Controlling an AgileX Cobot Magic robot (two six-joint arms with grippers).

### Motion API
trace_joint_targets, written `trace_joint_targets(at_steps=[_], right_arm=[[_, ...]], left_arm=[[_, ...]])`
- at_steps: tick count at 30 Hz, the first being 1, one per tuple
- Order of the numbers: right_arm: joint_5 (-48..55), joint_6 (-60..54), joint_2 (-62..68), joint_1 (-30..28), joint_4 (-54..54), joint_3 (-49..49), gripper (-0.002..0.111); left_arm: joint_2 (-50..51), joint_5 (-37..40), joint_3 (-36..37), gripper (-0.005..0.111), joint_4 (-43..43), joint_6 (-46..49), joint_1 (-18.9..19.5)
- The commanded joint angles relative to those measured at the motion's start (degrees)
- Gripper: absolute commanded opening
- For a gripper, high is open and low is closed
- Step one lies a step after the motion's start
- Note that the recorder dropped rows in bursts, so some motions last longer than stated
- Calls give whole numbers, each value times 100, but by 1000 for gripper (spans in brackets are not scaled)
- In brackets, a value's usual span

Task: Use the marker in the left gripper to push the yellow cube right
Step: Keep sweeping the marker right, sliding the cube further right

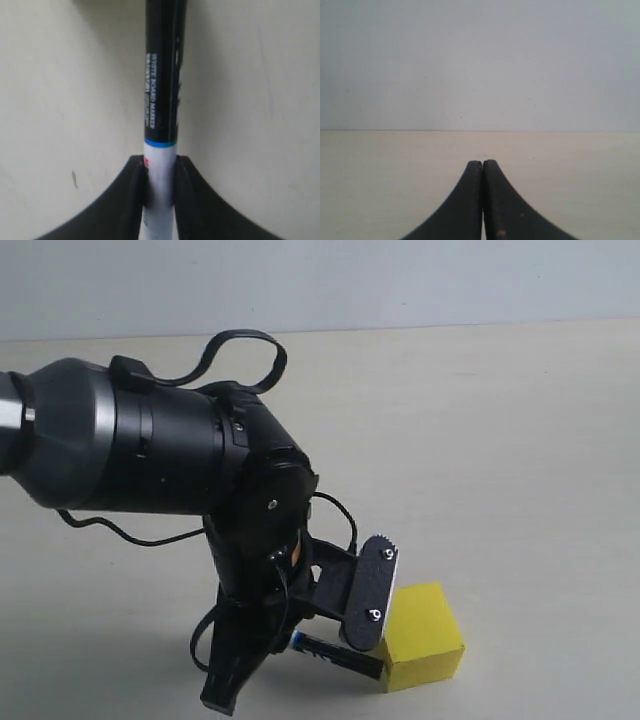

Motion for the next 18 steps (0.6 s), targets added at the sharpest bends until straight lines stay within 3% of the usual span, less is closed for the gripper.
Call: trace_joint_targets(at_steps=[1,11,18], right_arm=[[-28,-3,-35,5,-17,26,0],[-28,-3,-35,5,-17,26,0],[-28,-3,-35,5,-17,26,0]], left_arm=[[6,57,-45,0,-92,-170,-75],[6,553,-45,0,87,-1380,278],[35,-71,-150,0,-85,-1681,189]])
